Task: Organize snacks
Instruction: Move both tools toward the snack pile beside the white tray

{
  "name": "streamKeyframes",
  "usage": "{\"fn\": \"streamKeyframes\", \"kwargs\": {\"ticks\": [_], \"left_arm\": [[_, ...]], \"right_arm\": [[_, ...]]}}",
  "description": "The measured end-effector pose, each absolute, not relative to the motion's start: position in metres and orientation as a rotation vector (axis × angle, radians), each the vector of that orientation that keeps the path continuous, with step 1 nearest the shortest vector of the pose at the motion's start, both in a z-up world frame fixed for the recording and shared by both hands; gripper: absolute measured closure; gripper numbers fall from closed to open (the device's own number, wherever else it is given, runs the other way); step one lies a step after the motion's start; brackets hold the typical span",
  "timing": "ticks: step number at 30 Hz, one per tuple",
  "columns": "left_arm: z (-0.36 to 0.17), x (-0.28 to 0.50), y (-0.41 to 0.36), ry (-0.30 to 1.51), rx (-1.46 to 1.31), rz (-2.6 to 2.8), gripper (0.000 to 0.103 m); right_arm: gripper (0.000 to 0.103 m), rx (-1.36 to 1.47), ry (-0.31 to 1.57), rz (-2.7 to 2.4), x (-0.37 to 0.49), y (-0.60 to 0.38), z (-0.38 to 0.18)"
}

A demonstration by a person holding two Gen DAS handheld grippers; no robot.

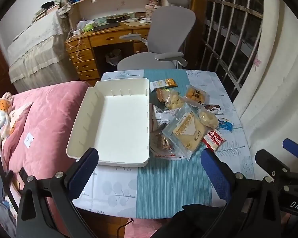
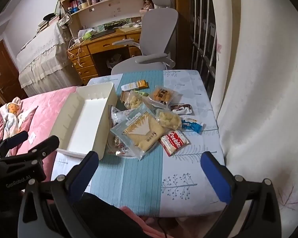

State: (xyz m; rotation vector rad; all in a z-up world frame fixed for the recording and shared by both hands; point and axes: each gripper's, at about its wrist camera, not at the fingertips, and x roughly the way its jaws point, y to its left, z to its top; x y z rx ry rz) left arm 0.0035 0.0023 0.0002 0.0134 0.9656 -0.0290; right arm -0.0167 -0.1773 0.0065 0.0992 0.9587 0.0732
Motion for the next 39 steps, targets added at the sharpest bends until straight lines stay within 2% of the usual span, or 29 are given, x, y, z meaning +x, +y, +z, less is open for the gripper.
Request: {"fn": "streamKeyframes", "kwargs": {"ticks": [20,29,39], "left_arm": [[-0.036,0.061,0.070,1.130,0.003,-0.265,0.001],[-0.050,0.078,0.061,1.208,0.087,-0.321,0.002],[-0.063,0.103,0.008,1.247,0.173,-0.374,0.003]], "right_arm": [[0.001,0.248,0.931,-0.079,0.004,-0.126,0.004],[0.001,0.128,0.907,-0.205,0.002,-0.120,-0.010],[0.001,0.017,0.920,-0.158,0.017,-0.148,-0.052]]}}
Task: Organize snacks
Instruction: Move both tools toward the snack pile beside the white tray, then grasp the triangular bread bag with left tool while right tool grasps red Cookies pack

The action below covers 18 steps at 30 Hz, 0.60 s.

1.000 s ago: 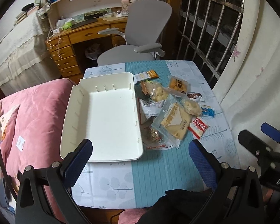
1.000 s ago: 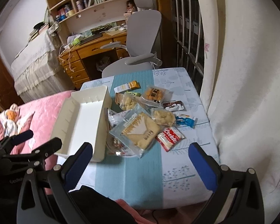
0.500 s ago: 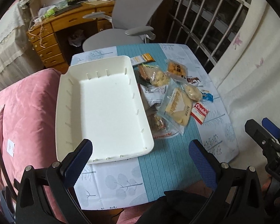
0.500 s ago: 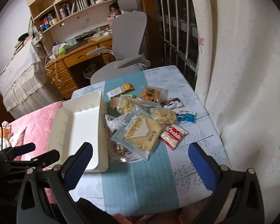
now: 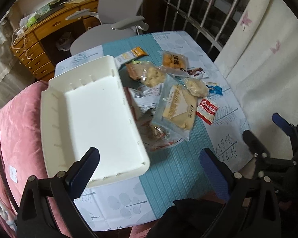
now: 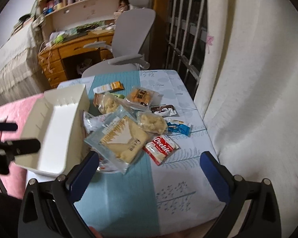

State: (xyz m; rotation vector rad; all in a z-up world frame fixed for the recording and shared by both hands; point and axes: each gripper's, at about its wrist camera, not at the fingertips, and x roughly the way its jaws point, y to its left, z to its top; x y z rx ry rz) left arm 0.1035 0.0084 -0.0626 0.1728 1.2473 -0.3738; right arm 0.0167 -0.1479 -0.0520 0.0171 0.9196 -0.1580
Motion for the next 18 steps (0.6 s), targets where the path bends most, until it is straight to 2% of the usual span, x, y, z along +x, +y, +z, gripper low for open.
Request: {"fn": "streamKeyframes", "kwargs": {"ticks": [10,18], "left_arm": [[-0.088,0.144,-0.069,1.348,0.266,-0.376,0.003],[-0.145,0.169,-0.130,1.473,0.434,-0.332,0.003]], "right_arm": [[0.001,-0.128,0.916,-0.017,0.033,-0.182,-0.108],[0.001,-0.140,0.936,0.086,0.050,-0.209,-0.154]]}}
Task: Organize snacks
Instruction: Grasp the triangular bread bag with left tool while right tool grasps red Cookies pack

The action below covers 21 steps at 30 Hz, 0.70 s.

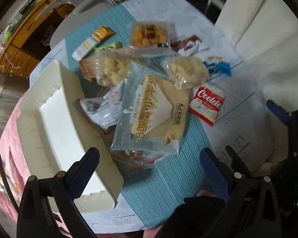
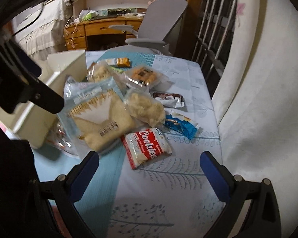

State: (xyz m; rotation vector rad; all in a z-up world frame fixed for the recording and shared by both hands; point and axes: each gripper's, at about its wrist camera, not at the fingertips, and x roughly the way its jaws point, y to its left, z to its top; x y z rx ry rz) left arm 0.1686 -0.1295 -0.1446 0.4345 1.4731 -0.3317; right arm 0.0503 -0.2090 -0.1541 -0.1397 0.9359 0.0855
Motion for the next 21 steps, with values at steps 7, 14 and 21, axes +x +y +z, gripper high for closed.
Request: {"fn": "streamKeyframes", "kwargs": {"ticks": [7,14,21], "left_arm": [[-0.196,0.180,-0.157,1.573,0.500,-0.277,0.003],[-0.232,0.182,-0.172,1.653,0.524,-0.235,0.002],[-0.254,0.189,-0.192,1.629,0.540,-0.194,0.001]], "right_arm": [[0.002,-0.204,0.954,0.199,0.059,-0.212,-0.188],[0.003,-0.271,0.964,0.268,0.067,-0.211,-0.215],[0.005,-0.283,0.980,0.313,0.078,-0.212,-0.236]]}}
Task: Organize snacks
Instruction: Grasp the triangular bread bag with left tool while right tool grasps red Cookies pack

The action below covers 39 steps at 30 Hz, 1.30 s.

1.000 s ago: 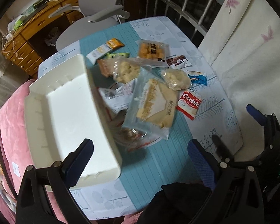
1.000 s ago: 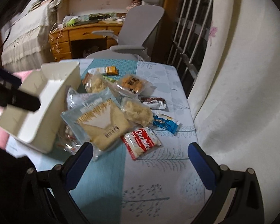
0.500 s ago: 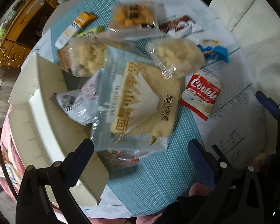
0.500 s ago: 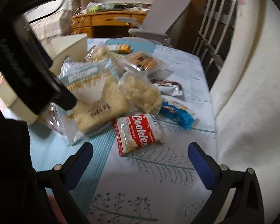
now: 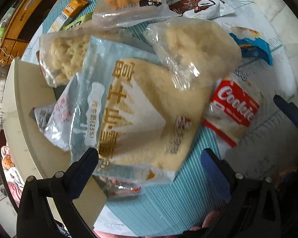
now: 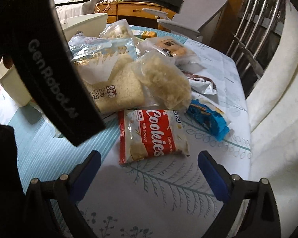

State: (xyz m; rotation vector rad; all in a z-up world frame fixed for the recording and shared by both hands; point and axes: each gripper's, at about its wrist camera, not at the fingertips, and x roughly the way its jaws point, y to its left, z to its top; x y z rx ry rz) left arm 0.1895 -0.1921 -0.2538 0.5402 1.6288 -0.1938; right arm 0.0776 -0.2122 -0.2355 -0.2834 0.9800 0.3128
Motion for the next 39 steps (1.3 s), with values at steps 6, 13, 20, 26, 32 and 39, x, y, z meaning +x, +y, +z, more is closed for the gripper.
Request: {"fn": "streamKeyframes", "kwargs": {"ticks": [6,13,20,26,32,39], "left_arm": [[-0.270,0.195,-0.218,1.583,0.621,-0.171,0.001],[-0.294,0.202,-0.247,1.581,0.667,-0.144,0.000],[-0.302,0.203,-0.240,1.565,0.642,-0.185,0.000],[-0.305,0.202,-0.224,1.522,0.614,-0.213,0.004],[-0.293,0.196,-0.213,1.505,0.598,-0.219,0.011],[-0.251,0.203,-0.185,1.500,0.562,-0.224,0.020]], "right_arm": [[0.006,-0.313,0.964,0.322,0.086,-0.211,-0.242],[0.006,-0.298,0.968,0.338,0.097,-0.214,-0.245],[0.021,-0.254,0.990,0.402,0.105,-0.215,-0.246],[0.032,-0.235,1.006,0.417,0.104,-0.213,-0.244],[0.045,-0.234,1.029,0.399,0.105,-0.214,-0.241],[0.050,-0.216,1.061,0.365,0.104,-0.216,-0.240]]}}
